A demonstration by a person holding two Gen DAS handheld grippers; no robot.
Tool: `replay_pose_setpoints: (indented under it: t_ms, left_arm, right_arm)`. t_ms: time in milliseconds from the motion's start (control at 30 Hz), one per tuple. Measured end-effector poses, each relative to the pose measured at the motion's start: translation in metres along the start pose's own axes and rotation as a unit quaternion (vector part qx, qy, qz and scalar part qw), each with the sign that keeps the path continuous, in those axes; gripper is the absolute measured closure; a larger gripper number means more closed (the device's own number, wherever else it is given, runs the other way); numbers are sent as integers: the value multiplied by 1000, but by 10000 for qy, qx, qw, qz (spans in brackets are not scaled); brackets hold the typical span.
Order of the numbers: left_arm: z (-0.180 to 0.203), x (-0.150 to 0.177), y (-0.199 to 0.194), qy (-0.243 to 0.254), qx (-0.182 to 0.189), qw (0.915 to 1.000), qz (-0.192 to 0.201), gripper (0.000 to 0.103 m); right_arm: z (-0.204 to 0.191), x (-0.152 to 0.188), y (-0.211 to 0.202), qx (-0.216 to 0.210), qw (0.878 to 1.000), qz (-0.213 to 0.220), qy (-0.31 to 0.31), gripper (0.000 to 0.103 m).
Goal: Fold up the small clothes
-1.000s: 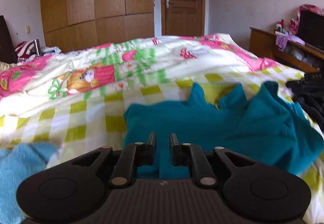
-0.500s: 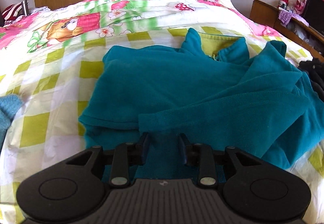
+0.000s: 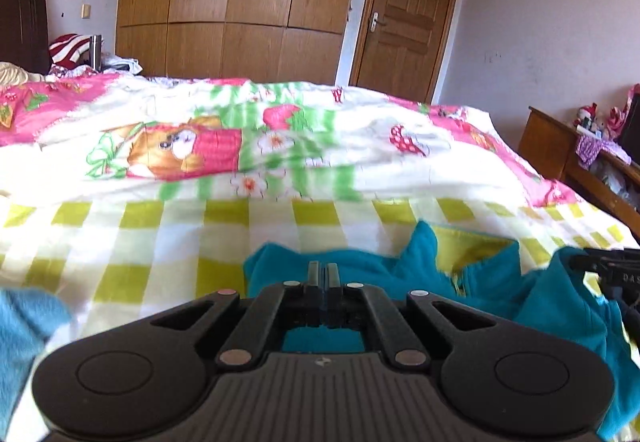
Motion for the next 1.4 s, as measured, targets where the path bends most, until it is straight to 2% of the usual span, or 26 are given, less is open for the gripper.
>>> replay_pose_setpoints:
  t_ms: [33,67,133,200,233,267,300,367,467,567,633,667,700,733,867,900,933,967,1100,1200,1233,1300,1333,1400]
  left_arm:
    - [-3,-8,5,2,-68,10000,16,88]
    - [-6,-14,7,2,-49,10000,-3,88]
    - [-4,-10,3,120,222,9995,-186,87]
    - [4,6,-9,589,109,9978,-273,85]
    - [9,17,-13,803,78,9960,-373,83]
    - [15,31,-17,956,125,9939,-531,75]
    - [18,42,-19,1002,177,9925,-679,61]
    - [22,67,-19,1027,241,9893,-1008,51]
    - [22,89,-13,1098,41,9861,-1246,51]
    - [19,98,-2,828,235,9842,-1545,51]
    - [22,99,5,870,271,9826,-1619,61]
    - [23,98,10,833,309,9808,-1734,73]
    - [24,97,15,723,391,9796,-1835,78]
    - [24,95,17,649,433,9794,-1860,78]
    - [29,77,8,725,404,9846,-1538,80]
    - [29,69,3,732,398,9867,-1393,80]
    - [29,58,-3,734,388,9891,-1212,80]
    - [29,46,-8,737,389,9911,-1037,80]
    - [19,-10,-19,622,250,9974,-276,80]
    - [3,-46,4,232,-93,9995,167,80]
    - [-7,-53,19,51,-365,9990,242,80]
    - [-24,-54,50,6,-968,9953,88,79]
    - [-28,-48,62,11,-1078,9941,-114,79]
    - [-33,-29,72,22,-1195,9921,-380,76]
  right_arm:
    - [1,-5,-1,-6,10000,45,80,65]
    - [2,-10,-1,0,9998,27,179,78]
    - [9,-17,6,-36,9989,-146,444,85]
    - [13,-19,7,-171,9983,-156,538,84]
    - [13,-18,5,-218,9982,-145,545,80]
    - [11,-17,4,-261,9982,-121,532,77]
    - [9,-13,4,-296,9982,-124,511,77]
    - [1,-5,7,-400,9976,-217,524,77]
    - [-6,4,7,-427,9974,-252,520,74]
    - [-8,7,2,-396,9980,-257,422,72]
    - [-8,9,0,-396,9981,-294,380,71]
    - [-7,10,1,-363,9981,-316,374,69]
    - [-6,10,2,-345,9982,-325,369,68]
    - [-4,10,3,-338,9981,-337,385,66]
    - [-3,11,8,-379,9977,-407,394,66]
    - [-4,11,10,-396,9974,-485,356,71]
    - [-5,11,12,-418,9968,-547,405,91]
    - [-4,10,12,-452,9962,-569,486,100]
    - [4,-10,-7,-825,9905,-225,1074,101]
    - [10,-34,-19,-1014,9848,130,1403,101]
    - [12,-43,-18,-938,9845,272,1458,101]
    - [18,-57,-5,-788,9816,306,1712,101]
    - [19,-61,8,-757,9817,186,1739,101]
    - [23,-59,25,-342,9843,-74,1732,92]
Point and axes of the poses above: each gripper's, at about its wrist camera, not at the fingertips, and y roughly the way its jaws point, z to its right, x to its underside, the point moved 8 cm from there along y, roughly the way its jaws point, and after that the axes turned 11 degrees about -z, right-handed, at the moved point
